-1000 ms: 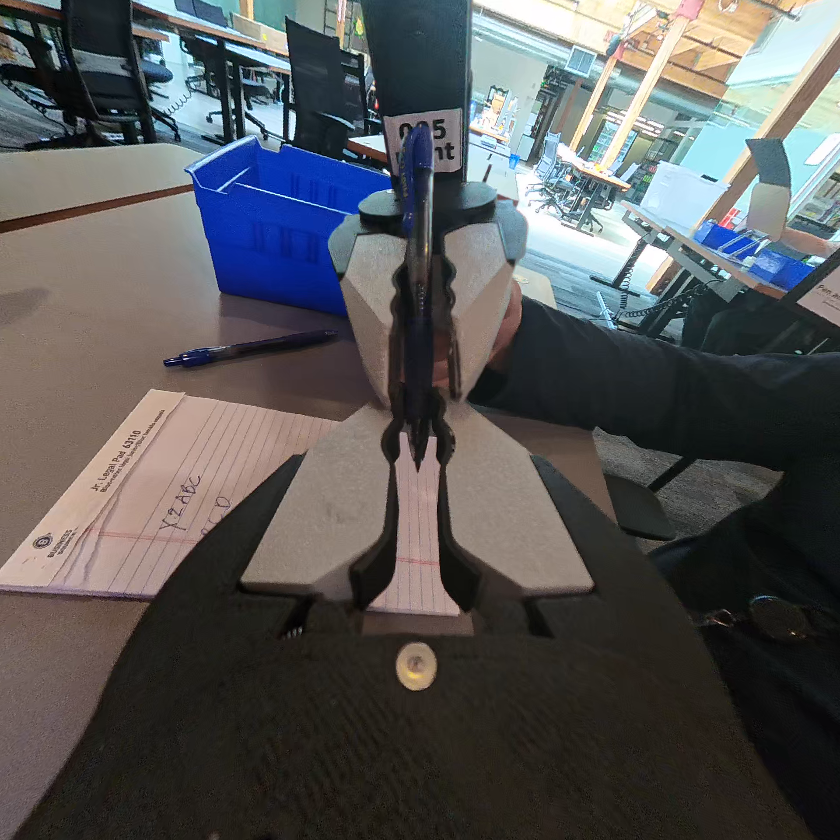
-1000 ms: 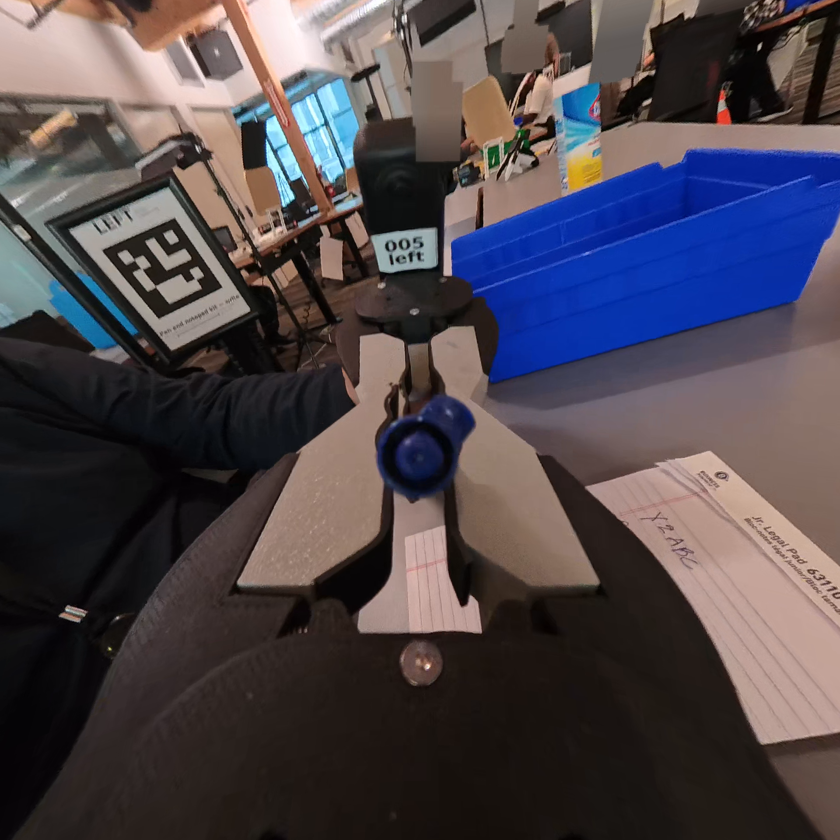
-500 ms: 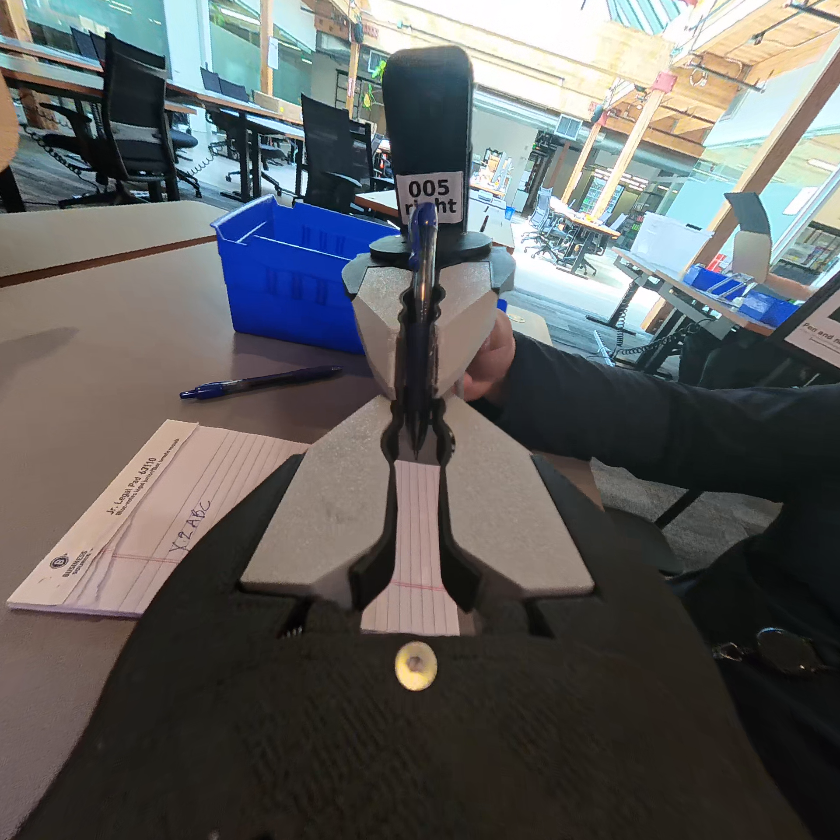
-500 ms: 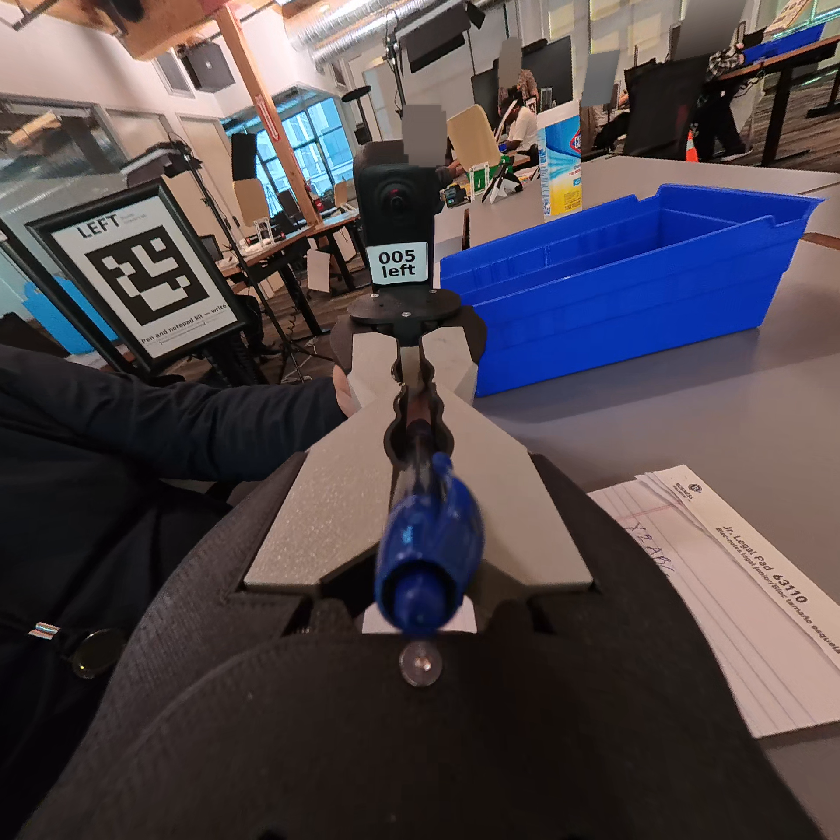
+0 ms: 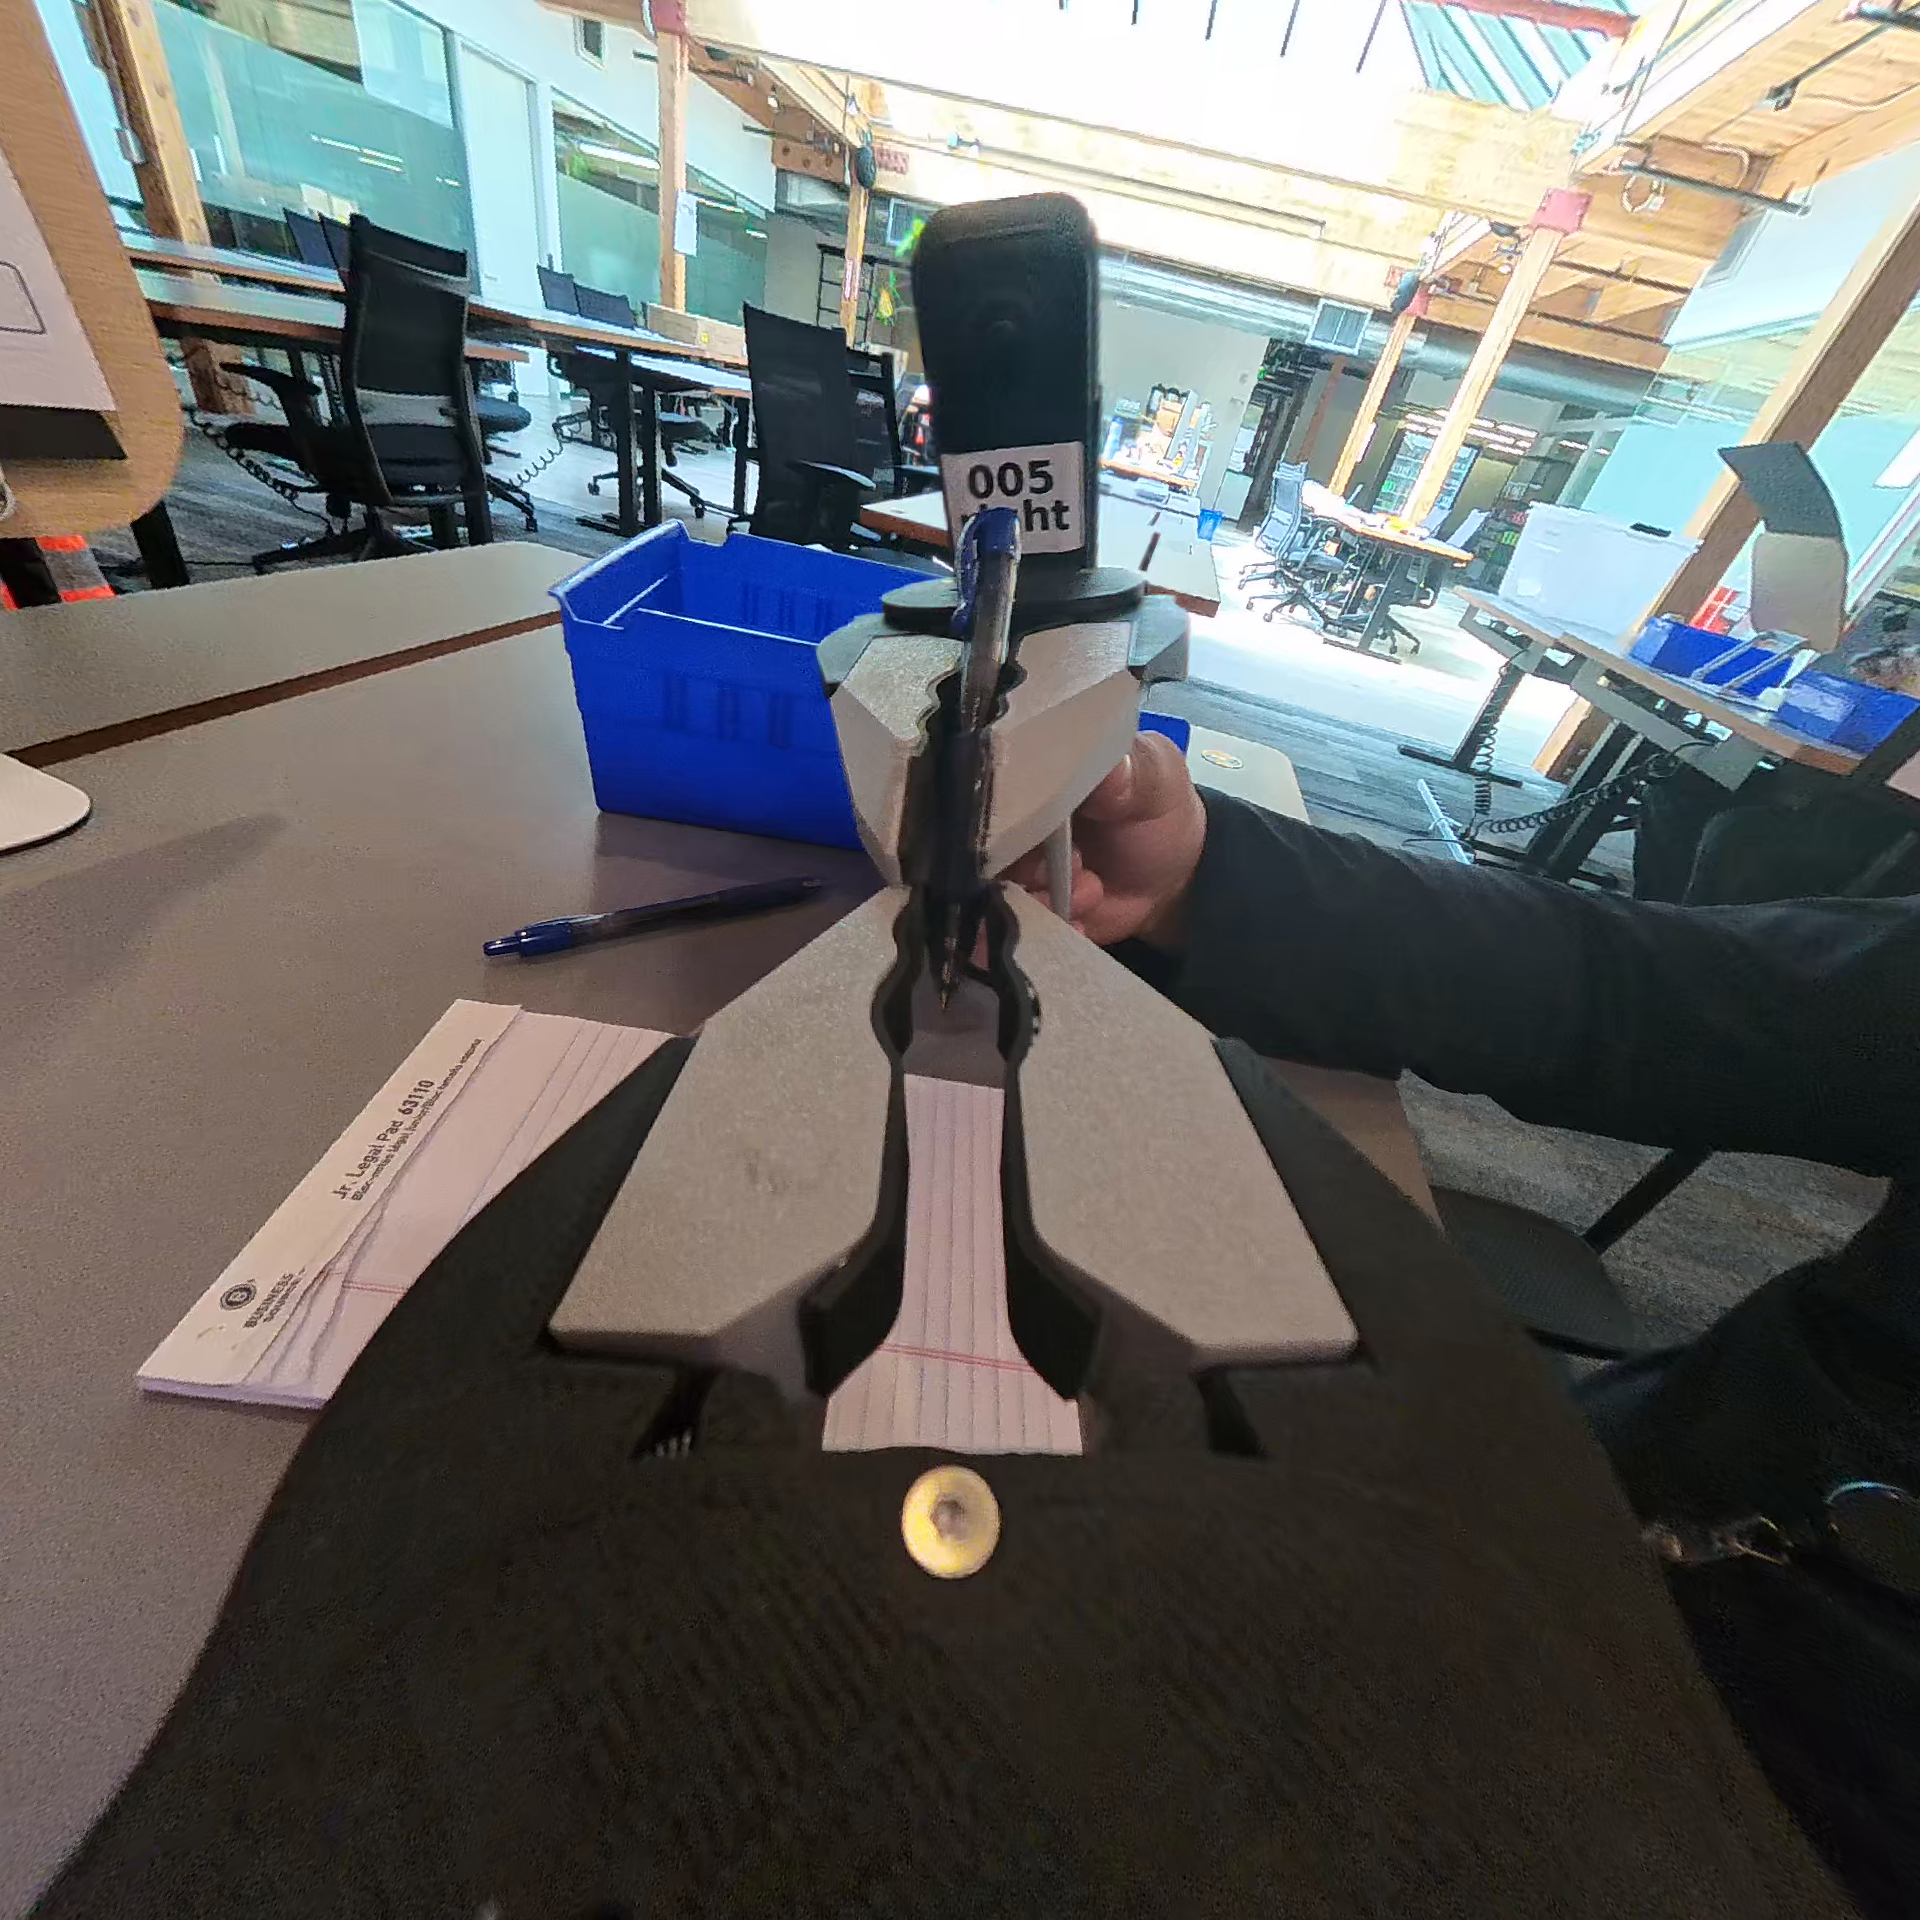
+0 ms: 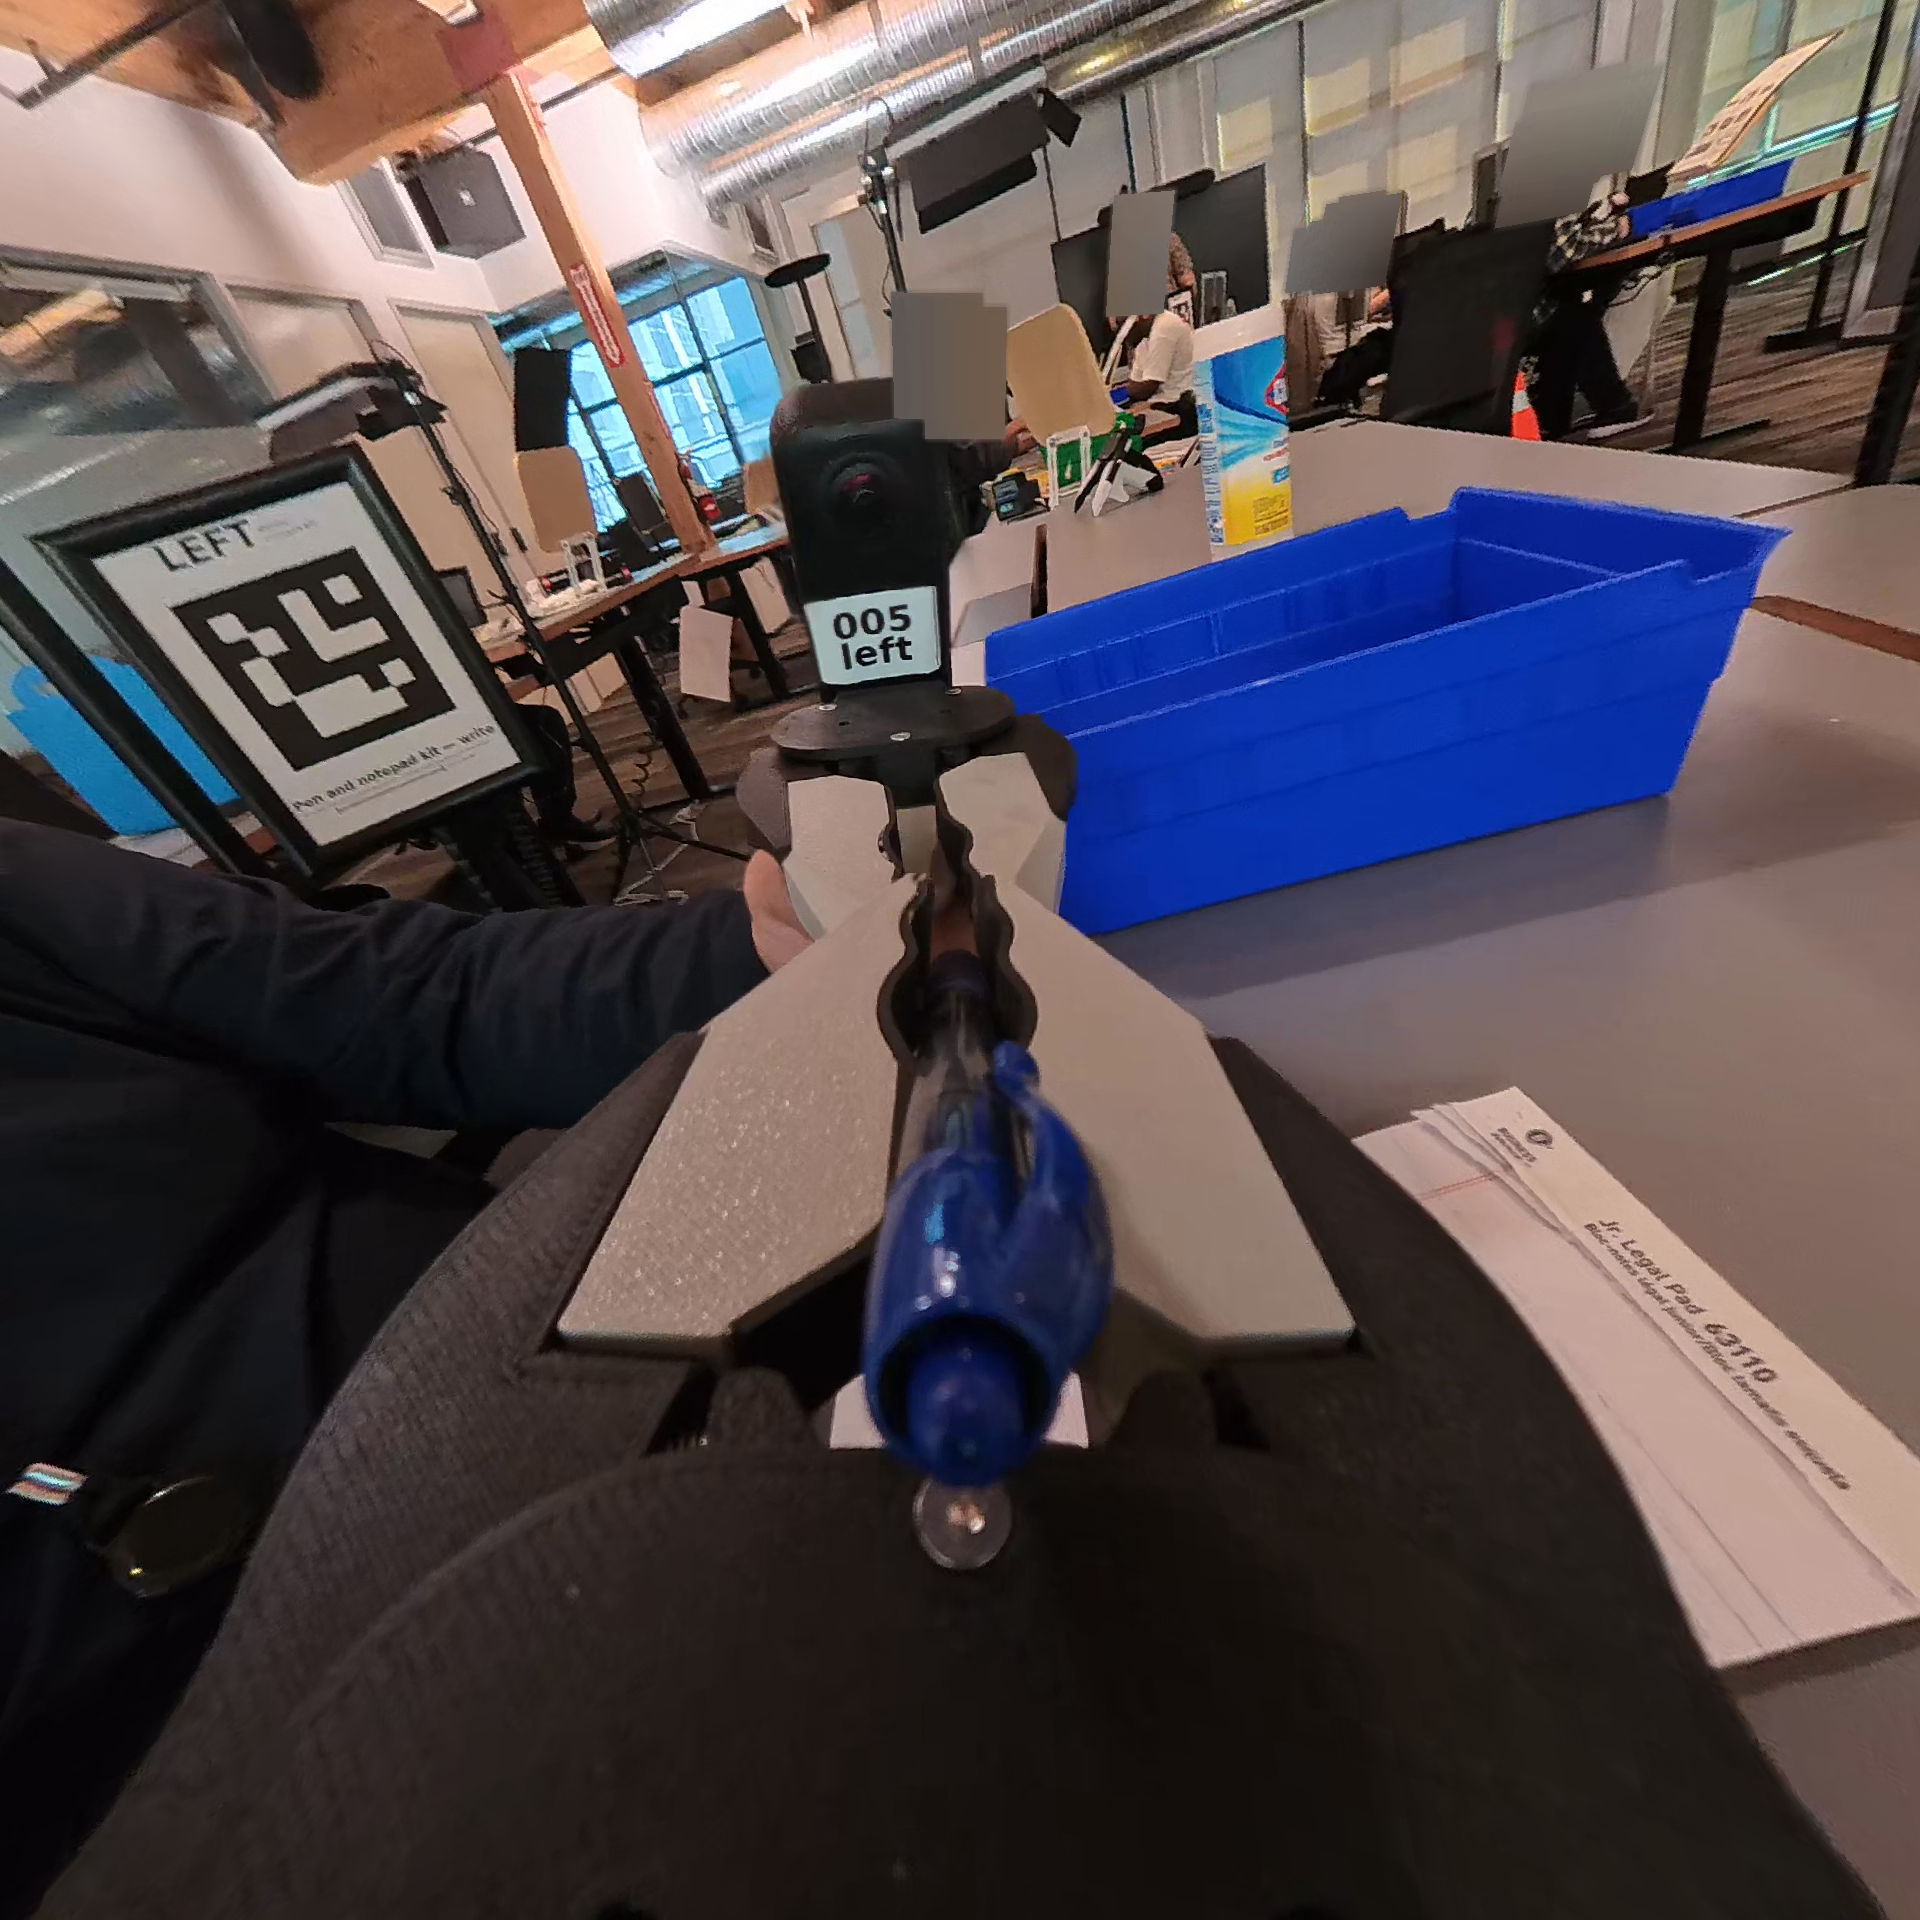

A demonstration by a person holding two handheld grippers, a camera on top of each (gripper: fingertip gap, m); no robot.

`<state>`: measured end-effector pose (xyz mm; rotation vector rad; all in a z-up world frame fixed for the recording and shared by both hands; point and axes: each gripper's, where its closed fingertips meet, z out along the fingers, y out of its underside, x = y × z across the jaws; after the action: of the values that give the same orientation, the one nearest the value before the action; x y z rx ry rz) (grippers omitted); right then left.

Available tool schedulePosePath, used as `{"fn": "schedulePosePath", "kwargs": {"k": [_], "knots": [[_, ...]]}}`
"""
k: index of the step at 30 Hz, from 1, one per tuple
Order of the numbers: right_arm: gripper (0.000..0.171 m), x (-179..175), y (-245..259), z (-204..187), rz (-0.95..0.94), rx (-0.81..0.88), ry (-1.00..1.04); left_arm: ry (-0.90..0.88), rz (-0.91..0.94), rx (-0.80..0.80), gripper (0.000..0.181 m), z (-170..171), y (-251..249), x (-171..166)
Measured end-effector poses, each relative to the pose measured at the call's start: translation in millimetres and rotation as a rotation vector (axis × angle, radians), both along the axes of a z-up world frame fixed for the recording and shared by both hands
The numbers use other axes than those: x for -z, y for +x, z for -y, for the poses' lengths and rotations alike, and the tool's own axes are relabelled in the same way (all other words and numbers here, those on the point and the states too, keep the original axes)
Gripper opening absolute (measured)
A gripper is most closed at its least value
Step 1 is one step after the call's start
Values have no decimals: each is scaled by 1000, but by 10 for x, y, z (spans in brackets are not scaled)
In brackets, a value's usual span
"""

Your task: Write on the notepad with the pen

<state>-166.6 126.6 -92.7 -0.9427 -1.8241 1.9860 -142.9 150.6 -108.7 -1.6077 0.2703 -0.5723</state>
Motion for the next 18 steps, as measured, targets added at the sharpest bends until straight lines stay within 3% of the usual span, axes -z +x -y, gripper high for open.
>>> {"fn": "schedulePosePath", "kwargs": {"k": [11,18], "knots": [[6,-176,-46,-251,-74,122,-77,-101,8,-69,0,-92,-130,187],[5,-92,-116,-109,-71,126,-58,-85,60,-47,0,-115,-76,141]]}}
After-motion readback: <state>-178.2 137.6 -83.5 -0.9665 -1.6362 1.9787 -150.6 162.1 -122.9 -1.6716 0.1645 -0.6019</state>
